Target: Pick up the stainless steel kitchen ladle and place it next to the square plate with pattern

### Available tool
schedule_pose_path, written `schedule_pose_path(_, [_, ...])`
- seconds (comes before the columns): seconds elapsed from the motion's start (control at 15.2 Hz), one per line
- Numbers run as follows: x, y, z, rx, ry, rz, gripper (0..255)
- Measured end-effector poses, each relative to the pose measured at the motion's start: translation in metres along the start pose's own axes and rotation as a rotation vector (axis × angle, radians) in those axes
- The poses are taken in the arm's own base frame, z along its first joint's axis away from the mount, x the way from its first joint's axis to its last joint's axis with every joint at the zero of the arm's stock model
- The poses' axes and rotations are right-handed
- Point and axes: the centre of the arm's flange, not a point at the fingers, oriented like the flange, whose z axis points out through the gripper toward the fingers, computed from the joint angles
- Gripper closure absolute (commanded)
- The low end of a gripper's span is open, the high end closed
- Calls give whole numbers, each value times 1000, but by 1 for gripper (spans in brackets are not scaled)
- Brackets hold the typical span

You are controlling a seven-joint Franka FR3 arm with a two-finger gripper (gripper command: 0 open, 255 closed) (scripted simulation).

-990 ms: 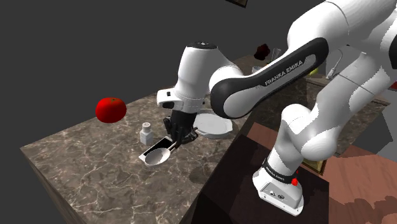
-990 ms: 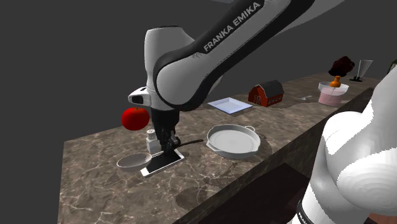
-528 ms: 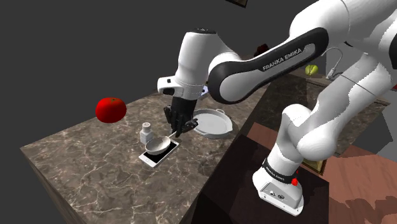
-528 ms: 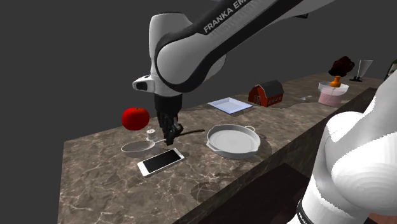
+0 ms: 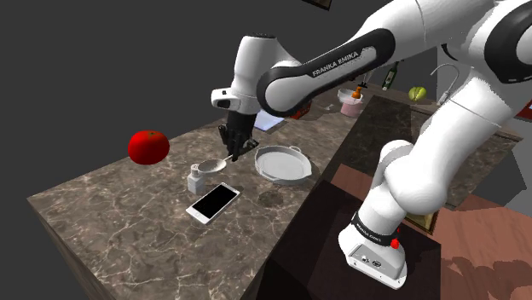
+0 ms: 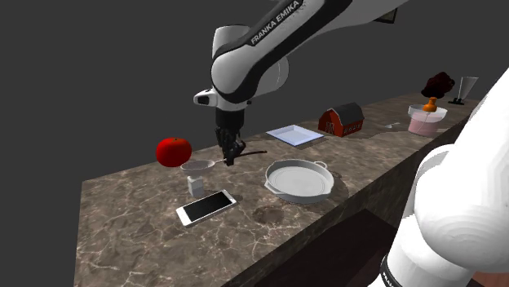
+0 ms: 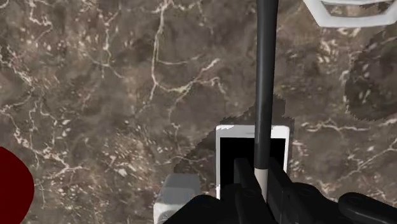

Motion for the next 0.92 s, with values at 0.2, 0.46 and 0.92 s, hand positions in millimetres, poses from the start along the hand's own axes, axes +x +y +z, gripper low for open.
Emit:
schedule_pose_path(0.2, [-30, 27, 1, 0, 0, 0, 255])
schedule_pose_path(0.46, [-71, 59, 2, 0, 0, 0, 255])
schedule_pose_path(0.92, [-139, 124, 10, -1, 0, 0, 255])
